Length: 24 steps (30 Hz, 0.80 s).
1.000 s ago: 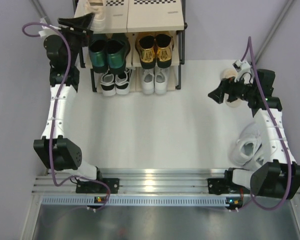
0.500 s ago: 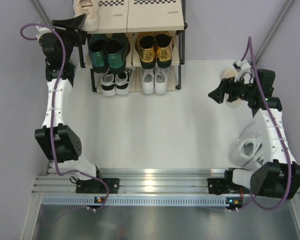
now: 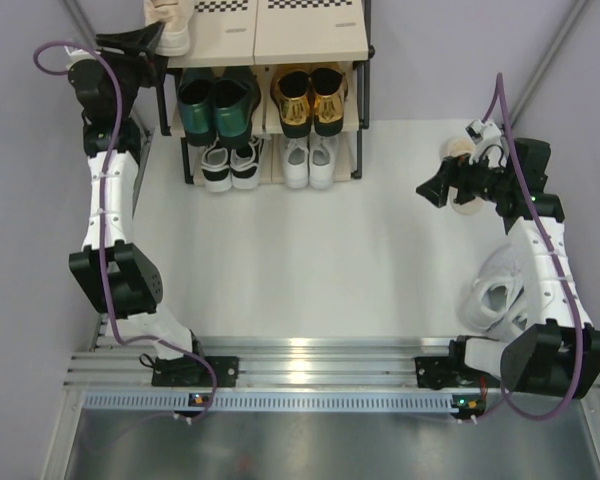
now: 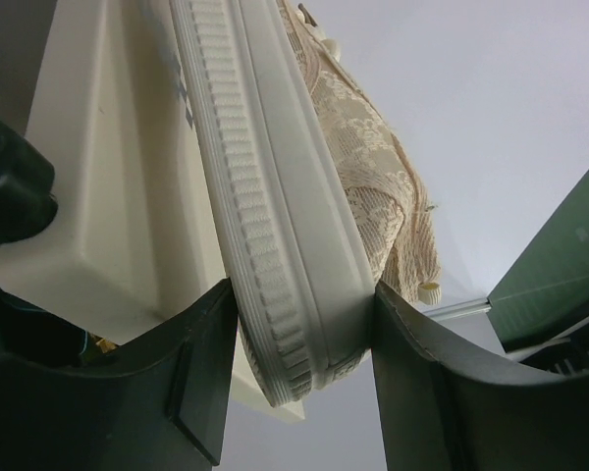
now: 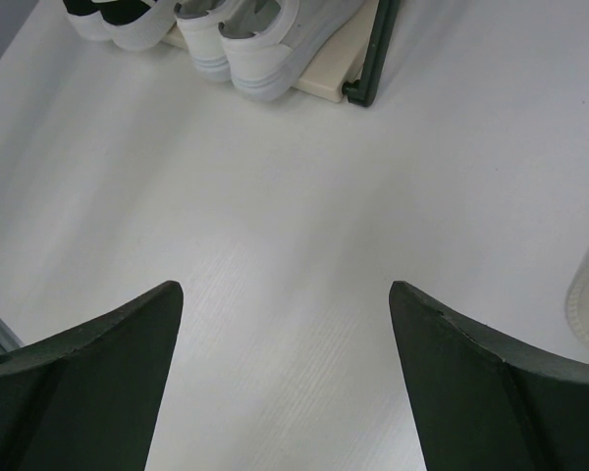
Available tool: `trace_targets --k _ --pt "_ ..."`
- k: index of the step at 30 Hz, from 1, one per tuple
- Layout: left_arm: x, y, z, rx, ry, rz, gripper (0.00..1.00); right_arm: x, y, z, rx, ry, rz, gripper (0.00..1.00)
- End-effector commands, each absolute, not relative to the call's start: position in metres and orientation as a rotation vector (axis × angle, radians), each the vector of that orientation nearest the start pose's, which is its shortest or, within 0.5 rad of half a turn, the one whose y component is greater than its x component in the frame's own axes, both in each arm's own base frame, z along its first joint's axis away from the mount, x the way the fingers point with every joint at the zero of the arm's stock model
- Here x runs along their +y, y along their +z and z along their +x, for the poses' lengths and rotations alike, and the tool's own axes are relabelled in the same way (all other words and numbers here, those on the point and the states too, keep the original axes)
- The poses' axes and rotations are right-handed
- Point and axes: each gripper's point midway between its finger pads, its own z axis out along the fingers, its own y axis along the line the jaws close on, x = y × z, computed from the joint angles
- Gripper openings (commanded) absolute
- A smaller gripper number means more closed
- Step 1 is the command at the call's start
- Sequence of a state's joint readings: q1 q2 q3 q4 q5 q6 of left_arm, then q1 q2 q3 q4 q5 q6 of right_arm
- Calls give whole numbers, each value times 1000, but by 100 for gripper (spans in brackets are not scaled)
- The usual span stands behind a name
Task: Place and organize the shoes onto the shoe shelf
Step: Place the shoe at the shoe shelf.
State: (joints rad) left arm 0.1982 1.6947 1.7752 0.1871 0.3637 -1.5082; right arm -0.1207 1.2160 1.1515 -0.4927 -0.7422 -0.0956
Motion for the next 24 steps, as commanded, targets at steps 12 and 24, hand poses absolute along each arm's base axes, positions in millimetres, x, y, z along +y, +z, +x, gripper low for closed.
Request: trace_targets --k 12,24 --pt "-6 551 501 1108 -1423 -727 40 70 271 345 1934 605 -429 87" --pt "-4 541 488 1190 -1412 -825 82 70 269 346 1934 615 -421 87"
